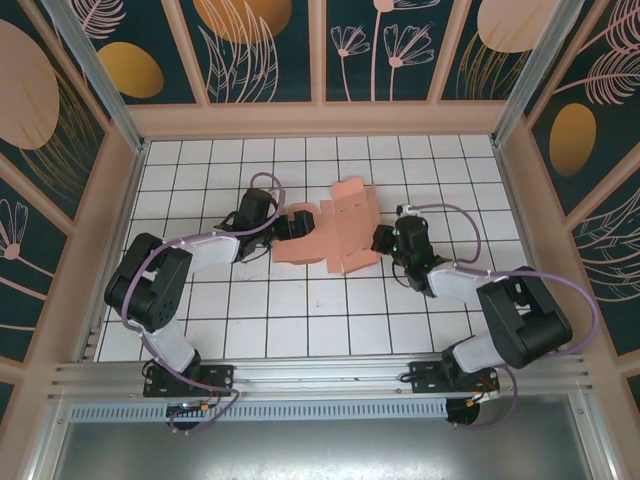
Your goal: Fold the paper box
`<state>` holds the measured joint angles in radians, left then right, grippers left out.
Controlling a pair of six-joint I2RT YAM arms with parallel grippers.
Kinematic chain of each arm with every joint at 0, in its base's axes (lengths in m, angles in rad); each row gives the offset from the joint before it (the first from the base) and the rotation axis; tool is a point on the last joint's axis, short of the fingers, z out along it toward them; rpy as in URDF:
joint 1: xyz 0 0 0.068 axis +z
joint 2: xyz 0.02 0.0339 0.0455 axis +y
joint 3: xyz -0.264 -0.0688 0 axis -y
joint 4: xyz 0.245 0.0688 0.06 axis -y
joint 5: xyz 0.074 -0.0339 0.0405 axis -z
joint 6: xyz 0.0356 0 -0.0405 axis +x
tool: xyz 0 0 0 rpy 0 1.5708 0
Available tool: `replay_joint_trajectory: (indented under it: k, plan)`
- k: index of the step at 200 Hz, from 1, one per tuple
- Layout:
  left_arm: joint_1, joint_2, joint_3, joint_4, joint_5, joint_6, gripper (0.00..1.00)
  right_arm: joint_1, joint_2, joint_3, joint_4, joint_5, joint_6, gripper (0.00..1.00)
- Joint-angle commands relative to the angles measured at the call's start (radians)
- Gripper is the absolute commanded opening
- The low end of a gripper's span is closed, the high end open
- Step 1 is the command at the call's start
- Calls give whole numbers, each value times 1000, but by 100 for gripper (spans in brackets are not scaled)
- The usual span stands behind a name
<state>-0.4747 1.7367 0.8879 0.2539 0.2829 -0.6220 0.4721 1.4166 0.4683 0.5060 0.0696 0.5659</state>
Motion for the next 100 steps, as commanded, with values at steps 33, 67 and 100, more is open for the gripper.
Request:
replay_joint_trajectory:
  k: [33,67,100]
  plan:
    - [-90,124,185,-75,14,13,91,14,-46,-48,149,36,82,12]
    - [-99,229,245,-124,76,30,84,-68,-3,-26,200,-206,69,47]
    - [-99,268,212,-94,73,27,66,-158,78,15,246,-387,63,56]
